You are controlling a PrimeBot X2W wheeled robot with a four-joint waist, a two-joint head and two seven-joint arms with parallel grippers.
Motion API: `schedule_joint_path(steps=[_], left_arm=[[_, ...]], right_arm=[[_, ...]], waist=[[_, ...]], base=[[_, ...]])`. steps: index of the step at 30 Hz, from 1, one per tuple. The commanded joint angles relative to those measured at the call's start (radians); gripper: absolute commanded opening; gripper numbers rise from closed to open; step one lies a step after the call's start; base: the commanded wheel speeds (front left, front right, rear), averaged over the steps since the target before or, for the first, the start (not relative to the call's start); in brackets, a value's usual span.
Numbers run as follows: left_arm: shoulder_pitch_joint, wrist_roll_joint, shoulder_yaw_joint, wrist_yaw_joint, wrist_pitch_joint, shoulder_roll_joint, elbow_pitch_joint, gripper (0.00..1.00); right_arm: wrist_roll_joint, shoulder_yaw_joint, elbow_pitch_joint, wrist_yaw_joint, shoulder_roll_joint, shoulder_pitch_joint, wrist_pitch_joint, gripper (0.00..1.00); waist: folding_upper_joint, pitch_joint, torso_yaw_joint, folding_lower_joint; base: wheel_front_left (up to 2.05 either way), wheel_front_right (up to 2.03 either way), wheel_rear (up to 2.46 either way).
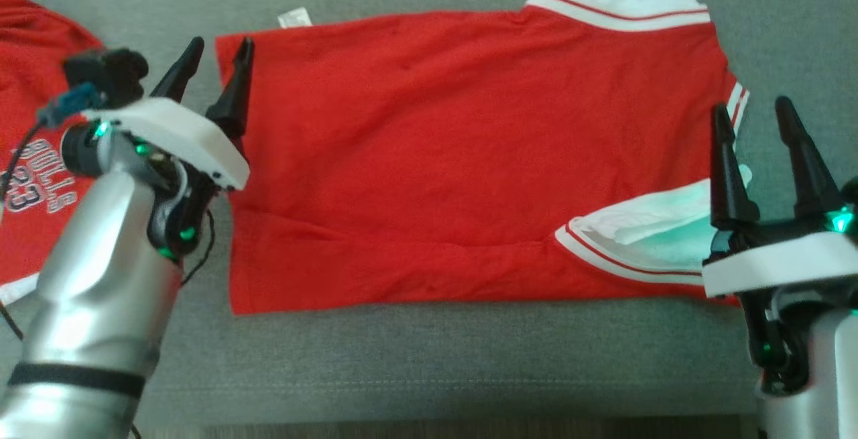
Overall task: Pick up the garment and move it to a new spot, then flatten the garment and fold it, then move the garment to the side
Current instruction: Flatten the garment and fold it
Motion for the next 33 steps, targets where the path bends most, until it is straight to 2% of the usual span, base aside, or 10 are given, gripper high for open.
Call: schedule_joint_path(steps=[1, 7, 12, 14, 20, 24, 27, 33], left_arm=[[-0.06, -0.004, 0.03, -0.012, 0.006, 0.029, 0.029, 1.0], [-0.136, -0.03, 0.021, -0.051, 0.0, 0.014, 0.235, 1.0], [-0.172, -0.057, 0.004, -0.07, -0.002, -0.002, 0.349, 0.98], [-0.182, -0.064, -0.007, -0.073, -0.009, -0.008, 0.376, 0.02], [-0.201, -0.072, -0.043, -0.077, -0.049, -0.013, 0.416, 0.0], [-0.213, -0.081, -0.069, -0.077, -0.101, -0.011, 0.427, 0.0], [-0.222, -0.093, -0.087, -0.078, -0.123, -0.02, 0.437, 0.0], [-0.275, -0.113, -0.146, -0.078, -0.134, -0.059, 0.436, 0.0]], right_arm=[[0.002, 0.031, -0.03, -0.001, -0.008, -0.031, -0.006, 1.0], [0.011, 0.042, -0.018, -0.001, -0.008, -0.048, -0.013, 1.0], [0.018, 0.038, -0.012, -0.001, -0.008, -0.05, -0.014, 1.0], [0.02, 0.032, -0.011, -0.001, -0.008, -0.053, -0.013, 1.0], [0.028, 0.023, -0.017, -0.001, -0.008, -0.071, -0.009, 1.0], [0.024, 0.001, 0.013, -0.001, -0.008, -0.14, -0.005, 1.0], [0.025, -0.024, 0.078, -0.001, -0.019, -0.232, 0.01, 1.0], [0.044, -0.035, 0.276, -0.001, -0.087, -0.473, 0.051, 1.0]], waist=[[0.0, 0.032, -0.022, -0.0001], [0.0, 0.054, -0.04, -0.0001], [0.0, 0.056, -0.044, -0.0001], [0.0, 0.055, -0.043, -0.0001], [0.0, 0.049, -0.037, -0.0001], [0.0, 0.037, -0.033, -0.0001], [0.0, 0.029, -0.021, -0.0001], [0.0, 0.062, 0.042, -0.0001]], base=[[0.0, 0.0, 0.0], [0.0, 0.0, 0.0], [0.0, 0.0, 0.0], [0.0, 0.0, 0.0], [0.0, 0.0, 0.0], [0.0, 0.0, 0.0], [0.0, 0.0, 0.0], [0.0, 0.0, 0.0]])
